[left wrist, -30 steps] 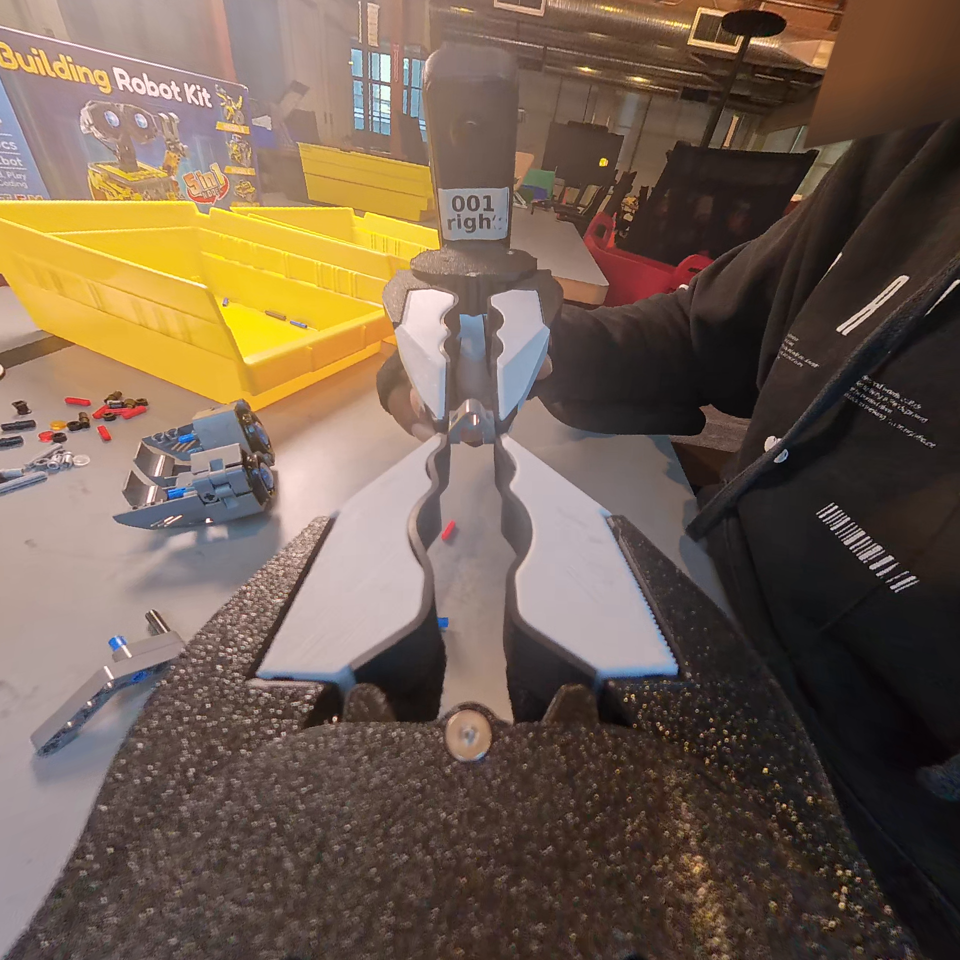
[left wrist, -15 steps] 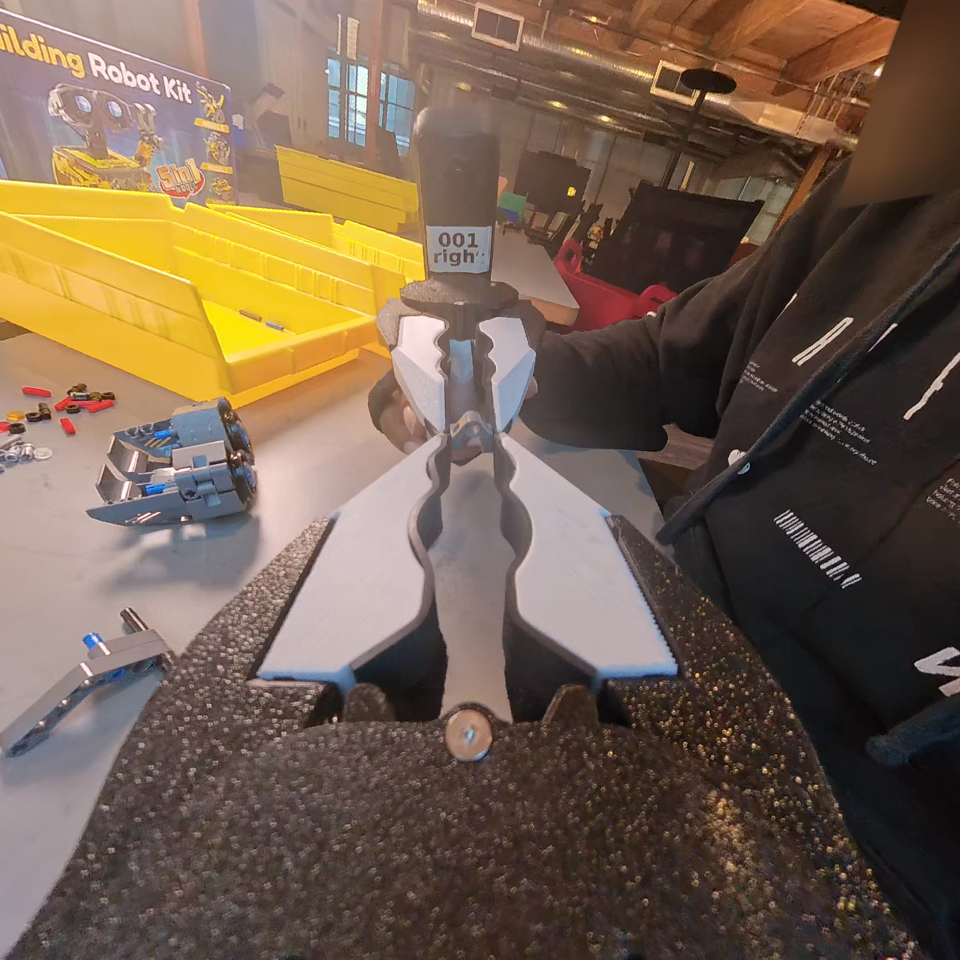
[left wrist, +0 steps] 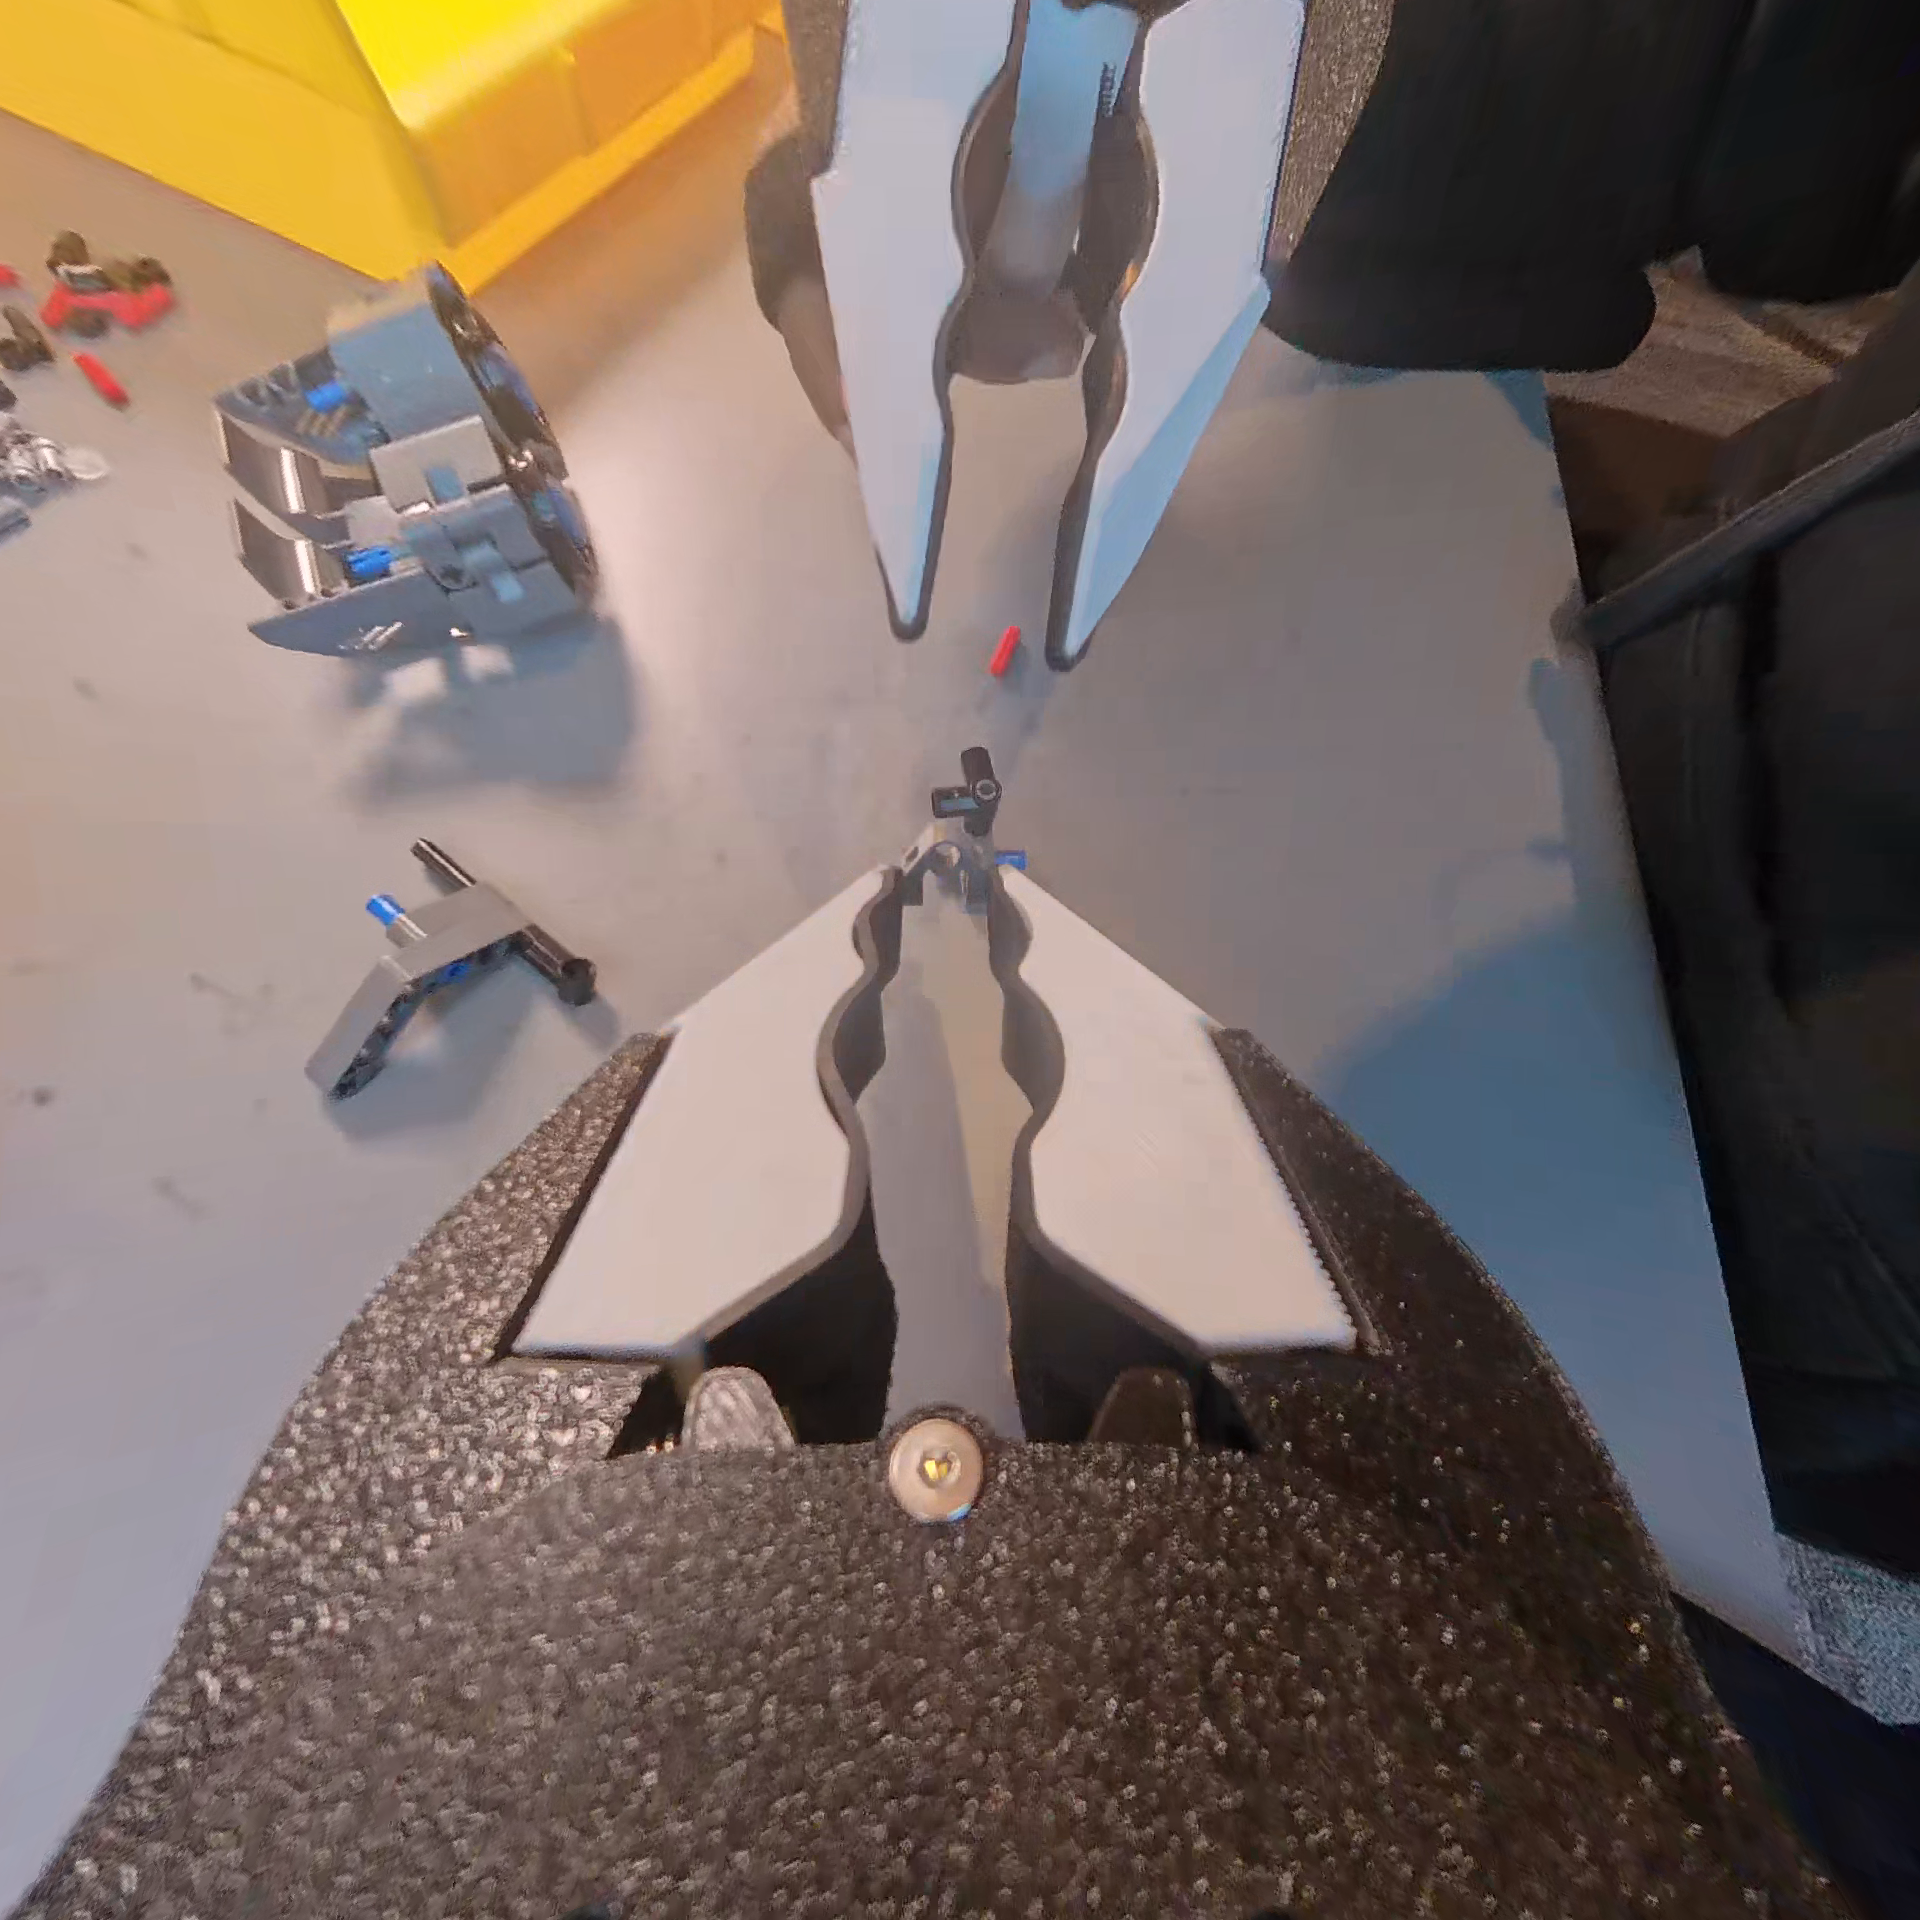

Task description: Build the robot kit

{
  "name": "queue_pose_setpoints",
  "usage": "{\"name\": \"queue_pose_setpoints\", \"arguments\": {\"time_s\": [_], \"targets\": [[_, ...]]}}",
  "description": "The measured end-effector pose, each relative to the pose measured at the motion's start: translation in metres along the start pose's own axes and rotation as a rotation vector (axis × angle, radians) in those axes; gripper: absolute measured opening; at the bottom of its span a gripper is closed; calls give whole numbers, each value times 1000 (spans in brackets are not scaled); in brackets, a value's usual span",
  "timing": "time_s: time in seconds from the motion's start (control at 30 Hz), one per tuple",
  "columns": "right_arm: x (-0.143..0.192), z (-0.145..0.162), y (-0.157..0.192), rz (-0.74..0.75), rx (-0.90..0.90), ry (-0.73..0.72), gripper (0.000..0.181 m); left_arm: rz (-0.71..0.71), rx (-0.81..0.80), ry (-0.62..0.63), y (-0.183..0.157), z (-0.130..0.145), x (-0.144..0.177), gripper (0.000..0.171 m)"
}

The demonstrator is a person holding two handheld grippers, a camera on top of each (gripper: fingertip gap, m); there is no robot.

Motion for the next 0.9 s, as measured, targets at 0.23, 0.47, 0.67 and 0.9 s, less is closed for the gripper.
{"name": "queue_pose_setpoints", "arguments": {"time_s": [0.23,0.47,0.67,0.9], "targets": [[-28,7,7,19,46,159,18,22,-51,75,-6,-2,-12,15],[-36,5,6,-20,50,215,7,26,-61,79,-10,-2,-12,15],[-29,8,3,-34,32,230,5,34,-37,52,-9,-3,-18,15],[-30,15,4,-16,42,283,4,47,-27,113,-8,-3,-27,15]]}}
Point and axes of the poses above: each gripper's, where its closed fingertips meet, x back along the fingers, z out of its underside, y = z × x across the jaws, the point moved 10 cm from there along x, back along the fingers, and after that the axes turned 11 degrees about -x, right-handed, at the moved point
